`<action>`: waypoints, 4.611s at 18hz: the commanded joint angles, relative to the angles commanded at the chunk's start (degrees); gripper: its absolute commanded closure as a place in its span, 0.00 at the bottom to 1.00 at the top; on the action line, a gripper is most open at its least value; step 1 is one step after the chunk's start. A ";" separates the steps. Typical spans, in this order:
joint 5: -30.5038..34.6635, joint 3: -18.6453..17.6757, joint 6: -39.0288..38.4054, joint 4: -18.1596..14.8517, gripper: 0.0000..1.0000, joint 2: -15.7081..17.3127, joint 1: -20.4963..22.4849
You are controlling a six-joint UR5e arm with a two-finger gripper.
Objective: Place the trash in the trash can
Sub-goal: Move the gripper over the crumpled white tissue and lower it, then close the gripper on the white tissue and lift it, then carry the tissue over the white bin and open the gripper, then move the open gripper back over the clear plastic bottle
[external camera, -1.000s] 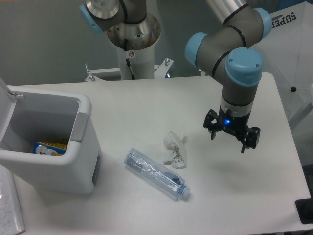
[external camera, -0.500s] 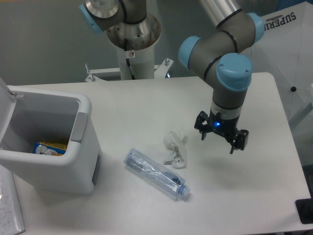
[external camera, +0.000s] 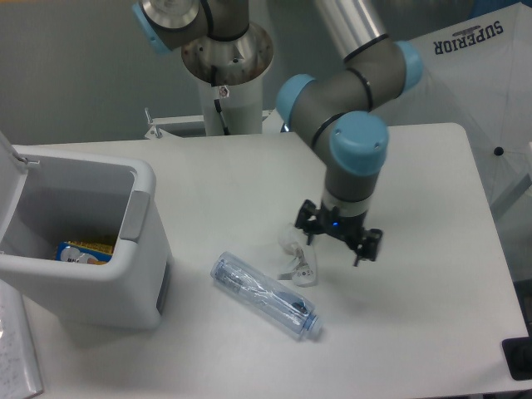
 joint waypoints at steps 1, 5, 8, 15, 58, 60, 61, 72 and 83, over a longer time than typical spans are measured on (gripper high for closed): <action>0.00 -0.70 -0.79 -0.80 0.00 0.70 0.00; 0.00 -3.25 -2.72 -0.46 0.00 1.59 -0.52; 1.49 -3.87 -5.79 -0.10 0.00 1.06 -1.32; 5.36 -3.61 -7.65 0.25 0.24 -0.70 -2.64; -11.78 11.34 -43.68 8.34 1.00 18.73 -21.87; -11.78 10.02 -43.60 8.60 1.00 18.29 -24.25; -11.78 9.49 -43.25 8.69 1.00 17.94 -24.95; -11.60 9.93 -40.61 9.04 0.00 15.91 -26.72; -18.19 12.74 -43.33 8.86 0.00 10.83 -7.22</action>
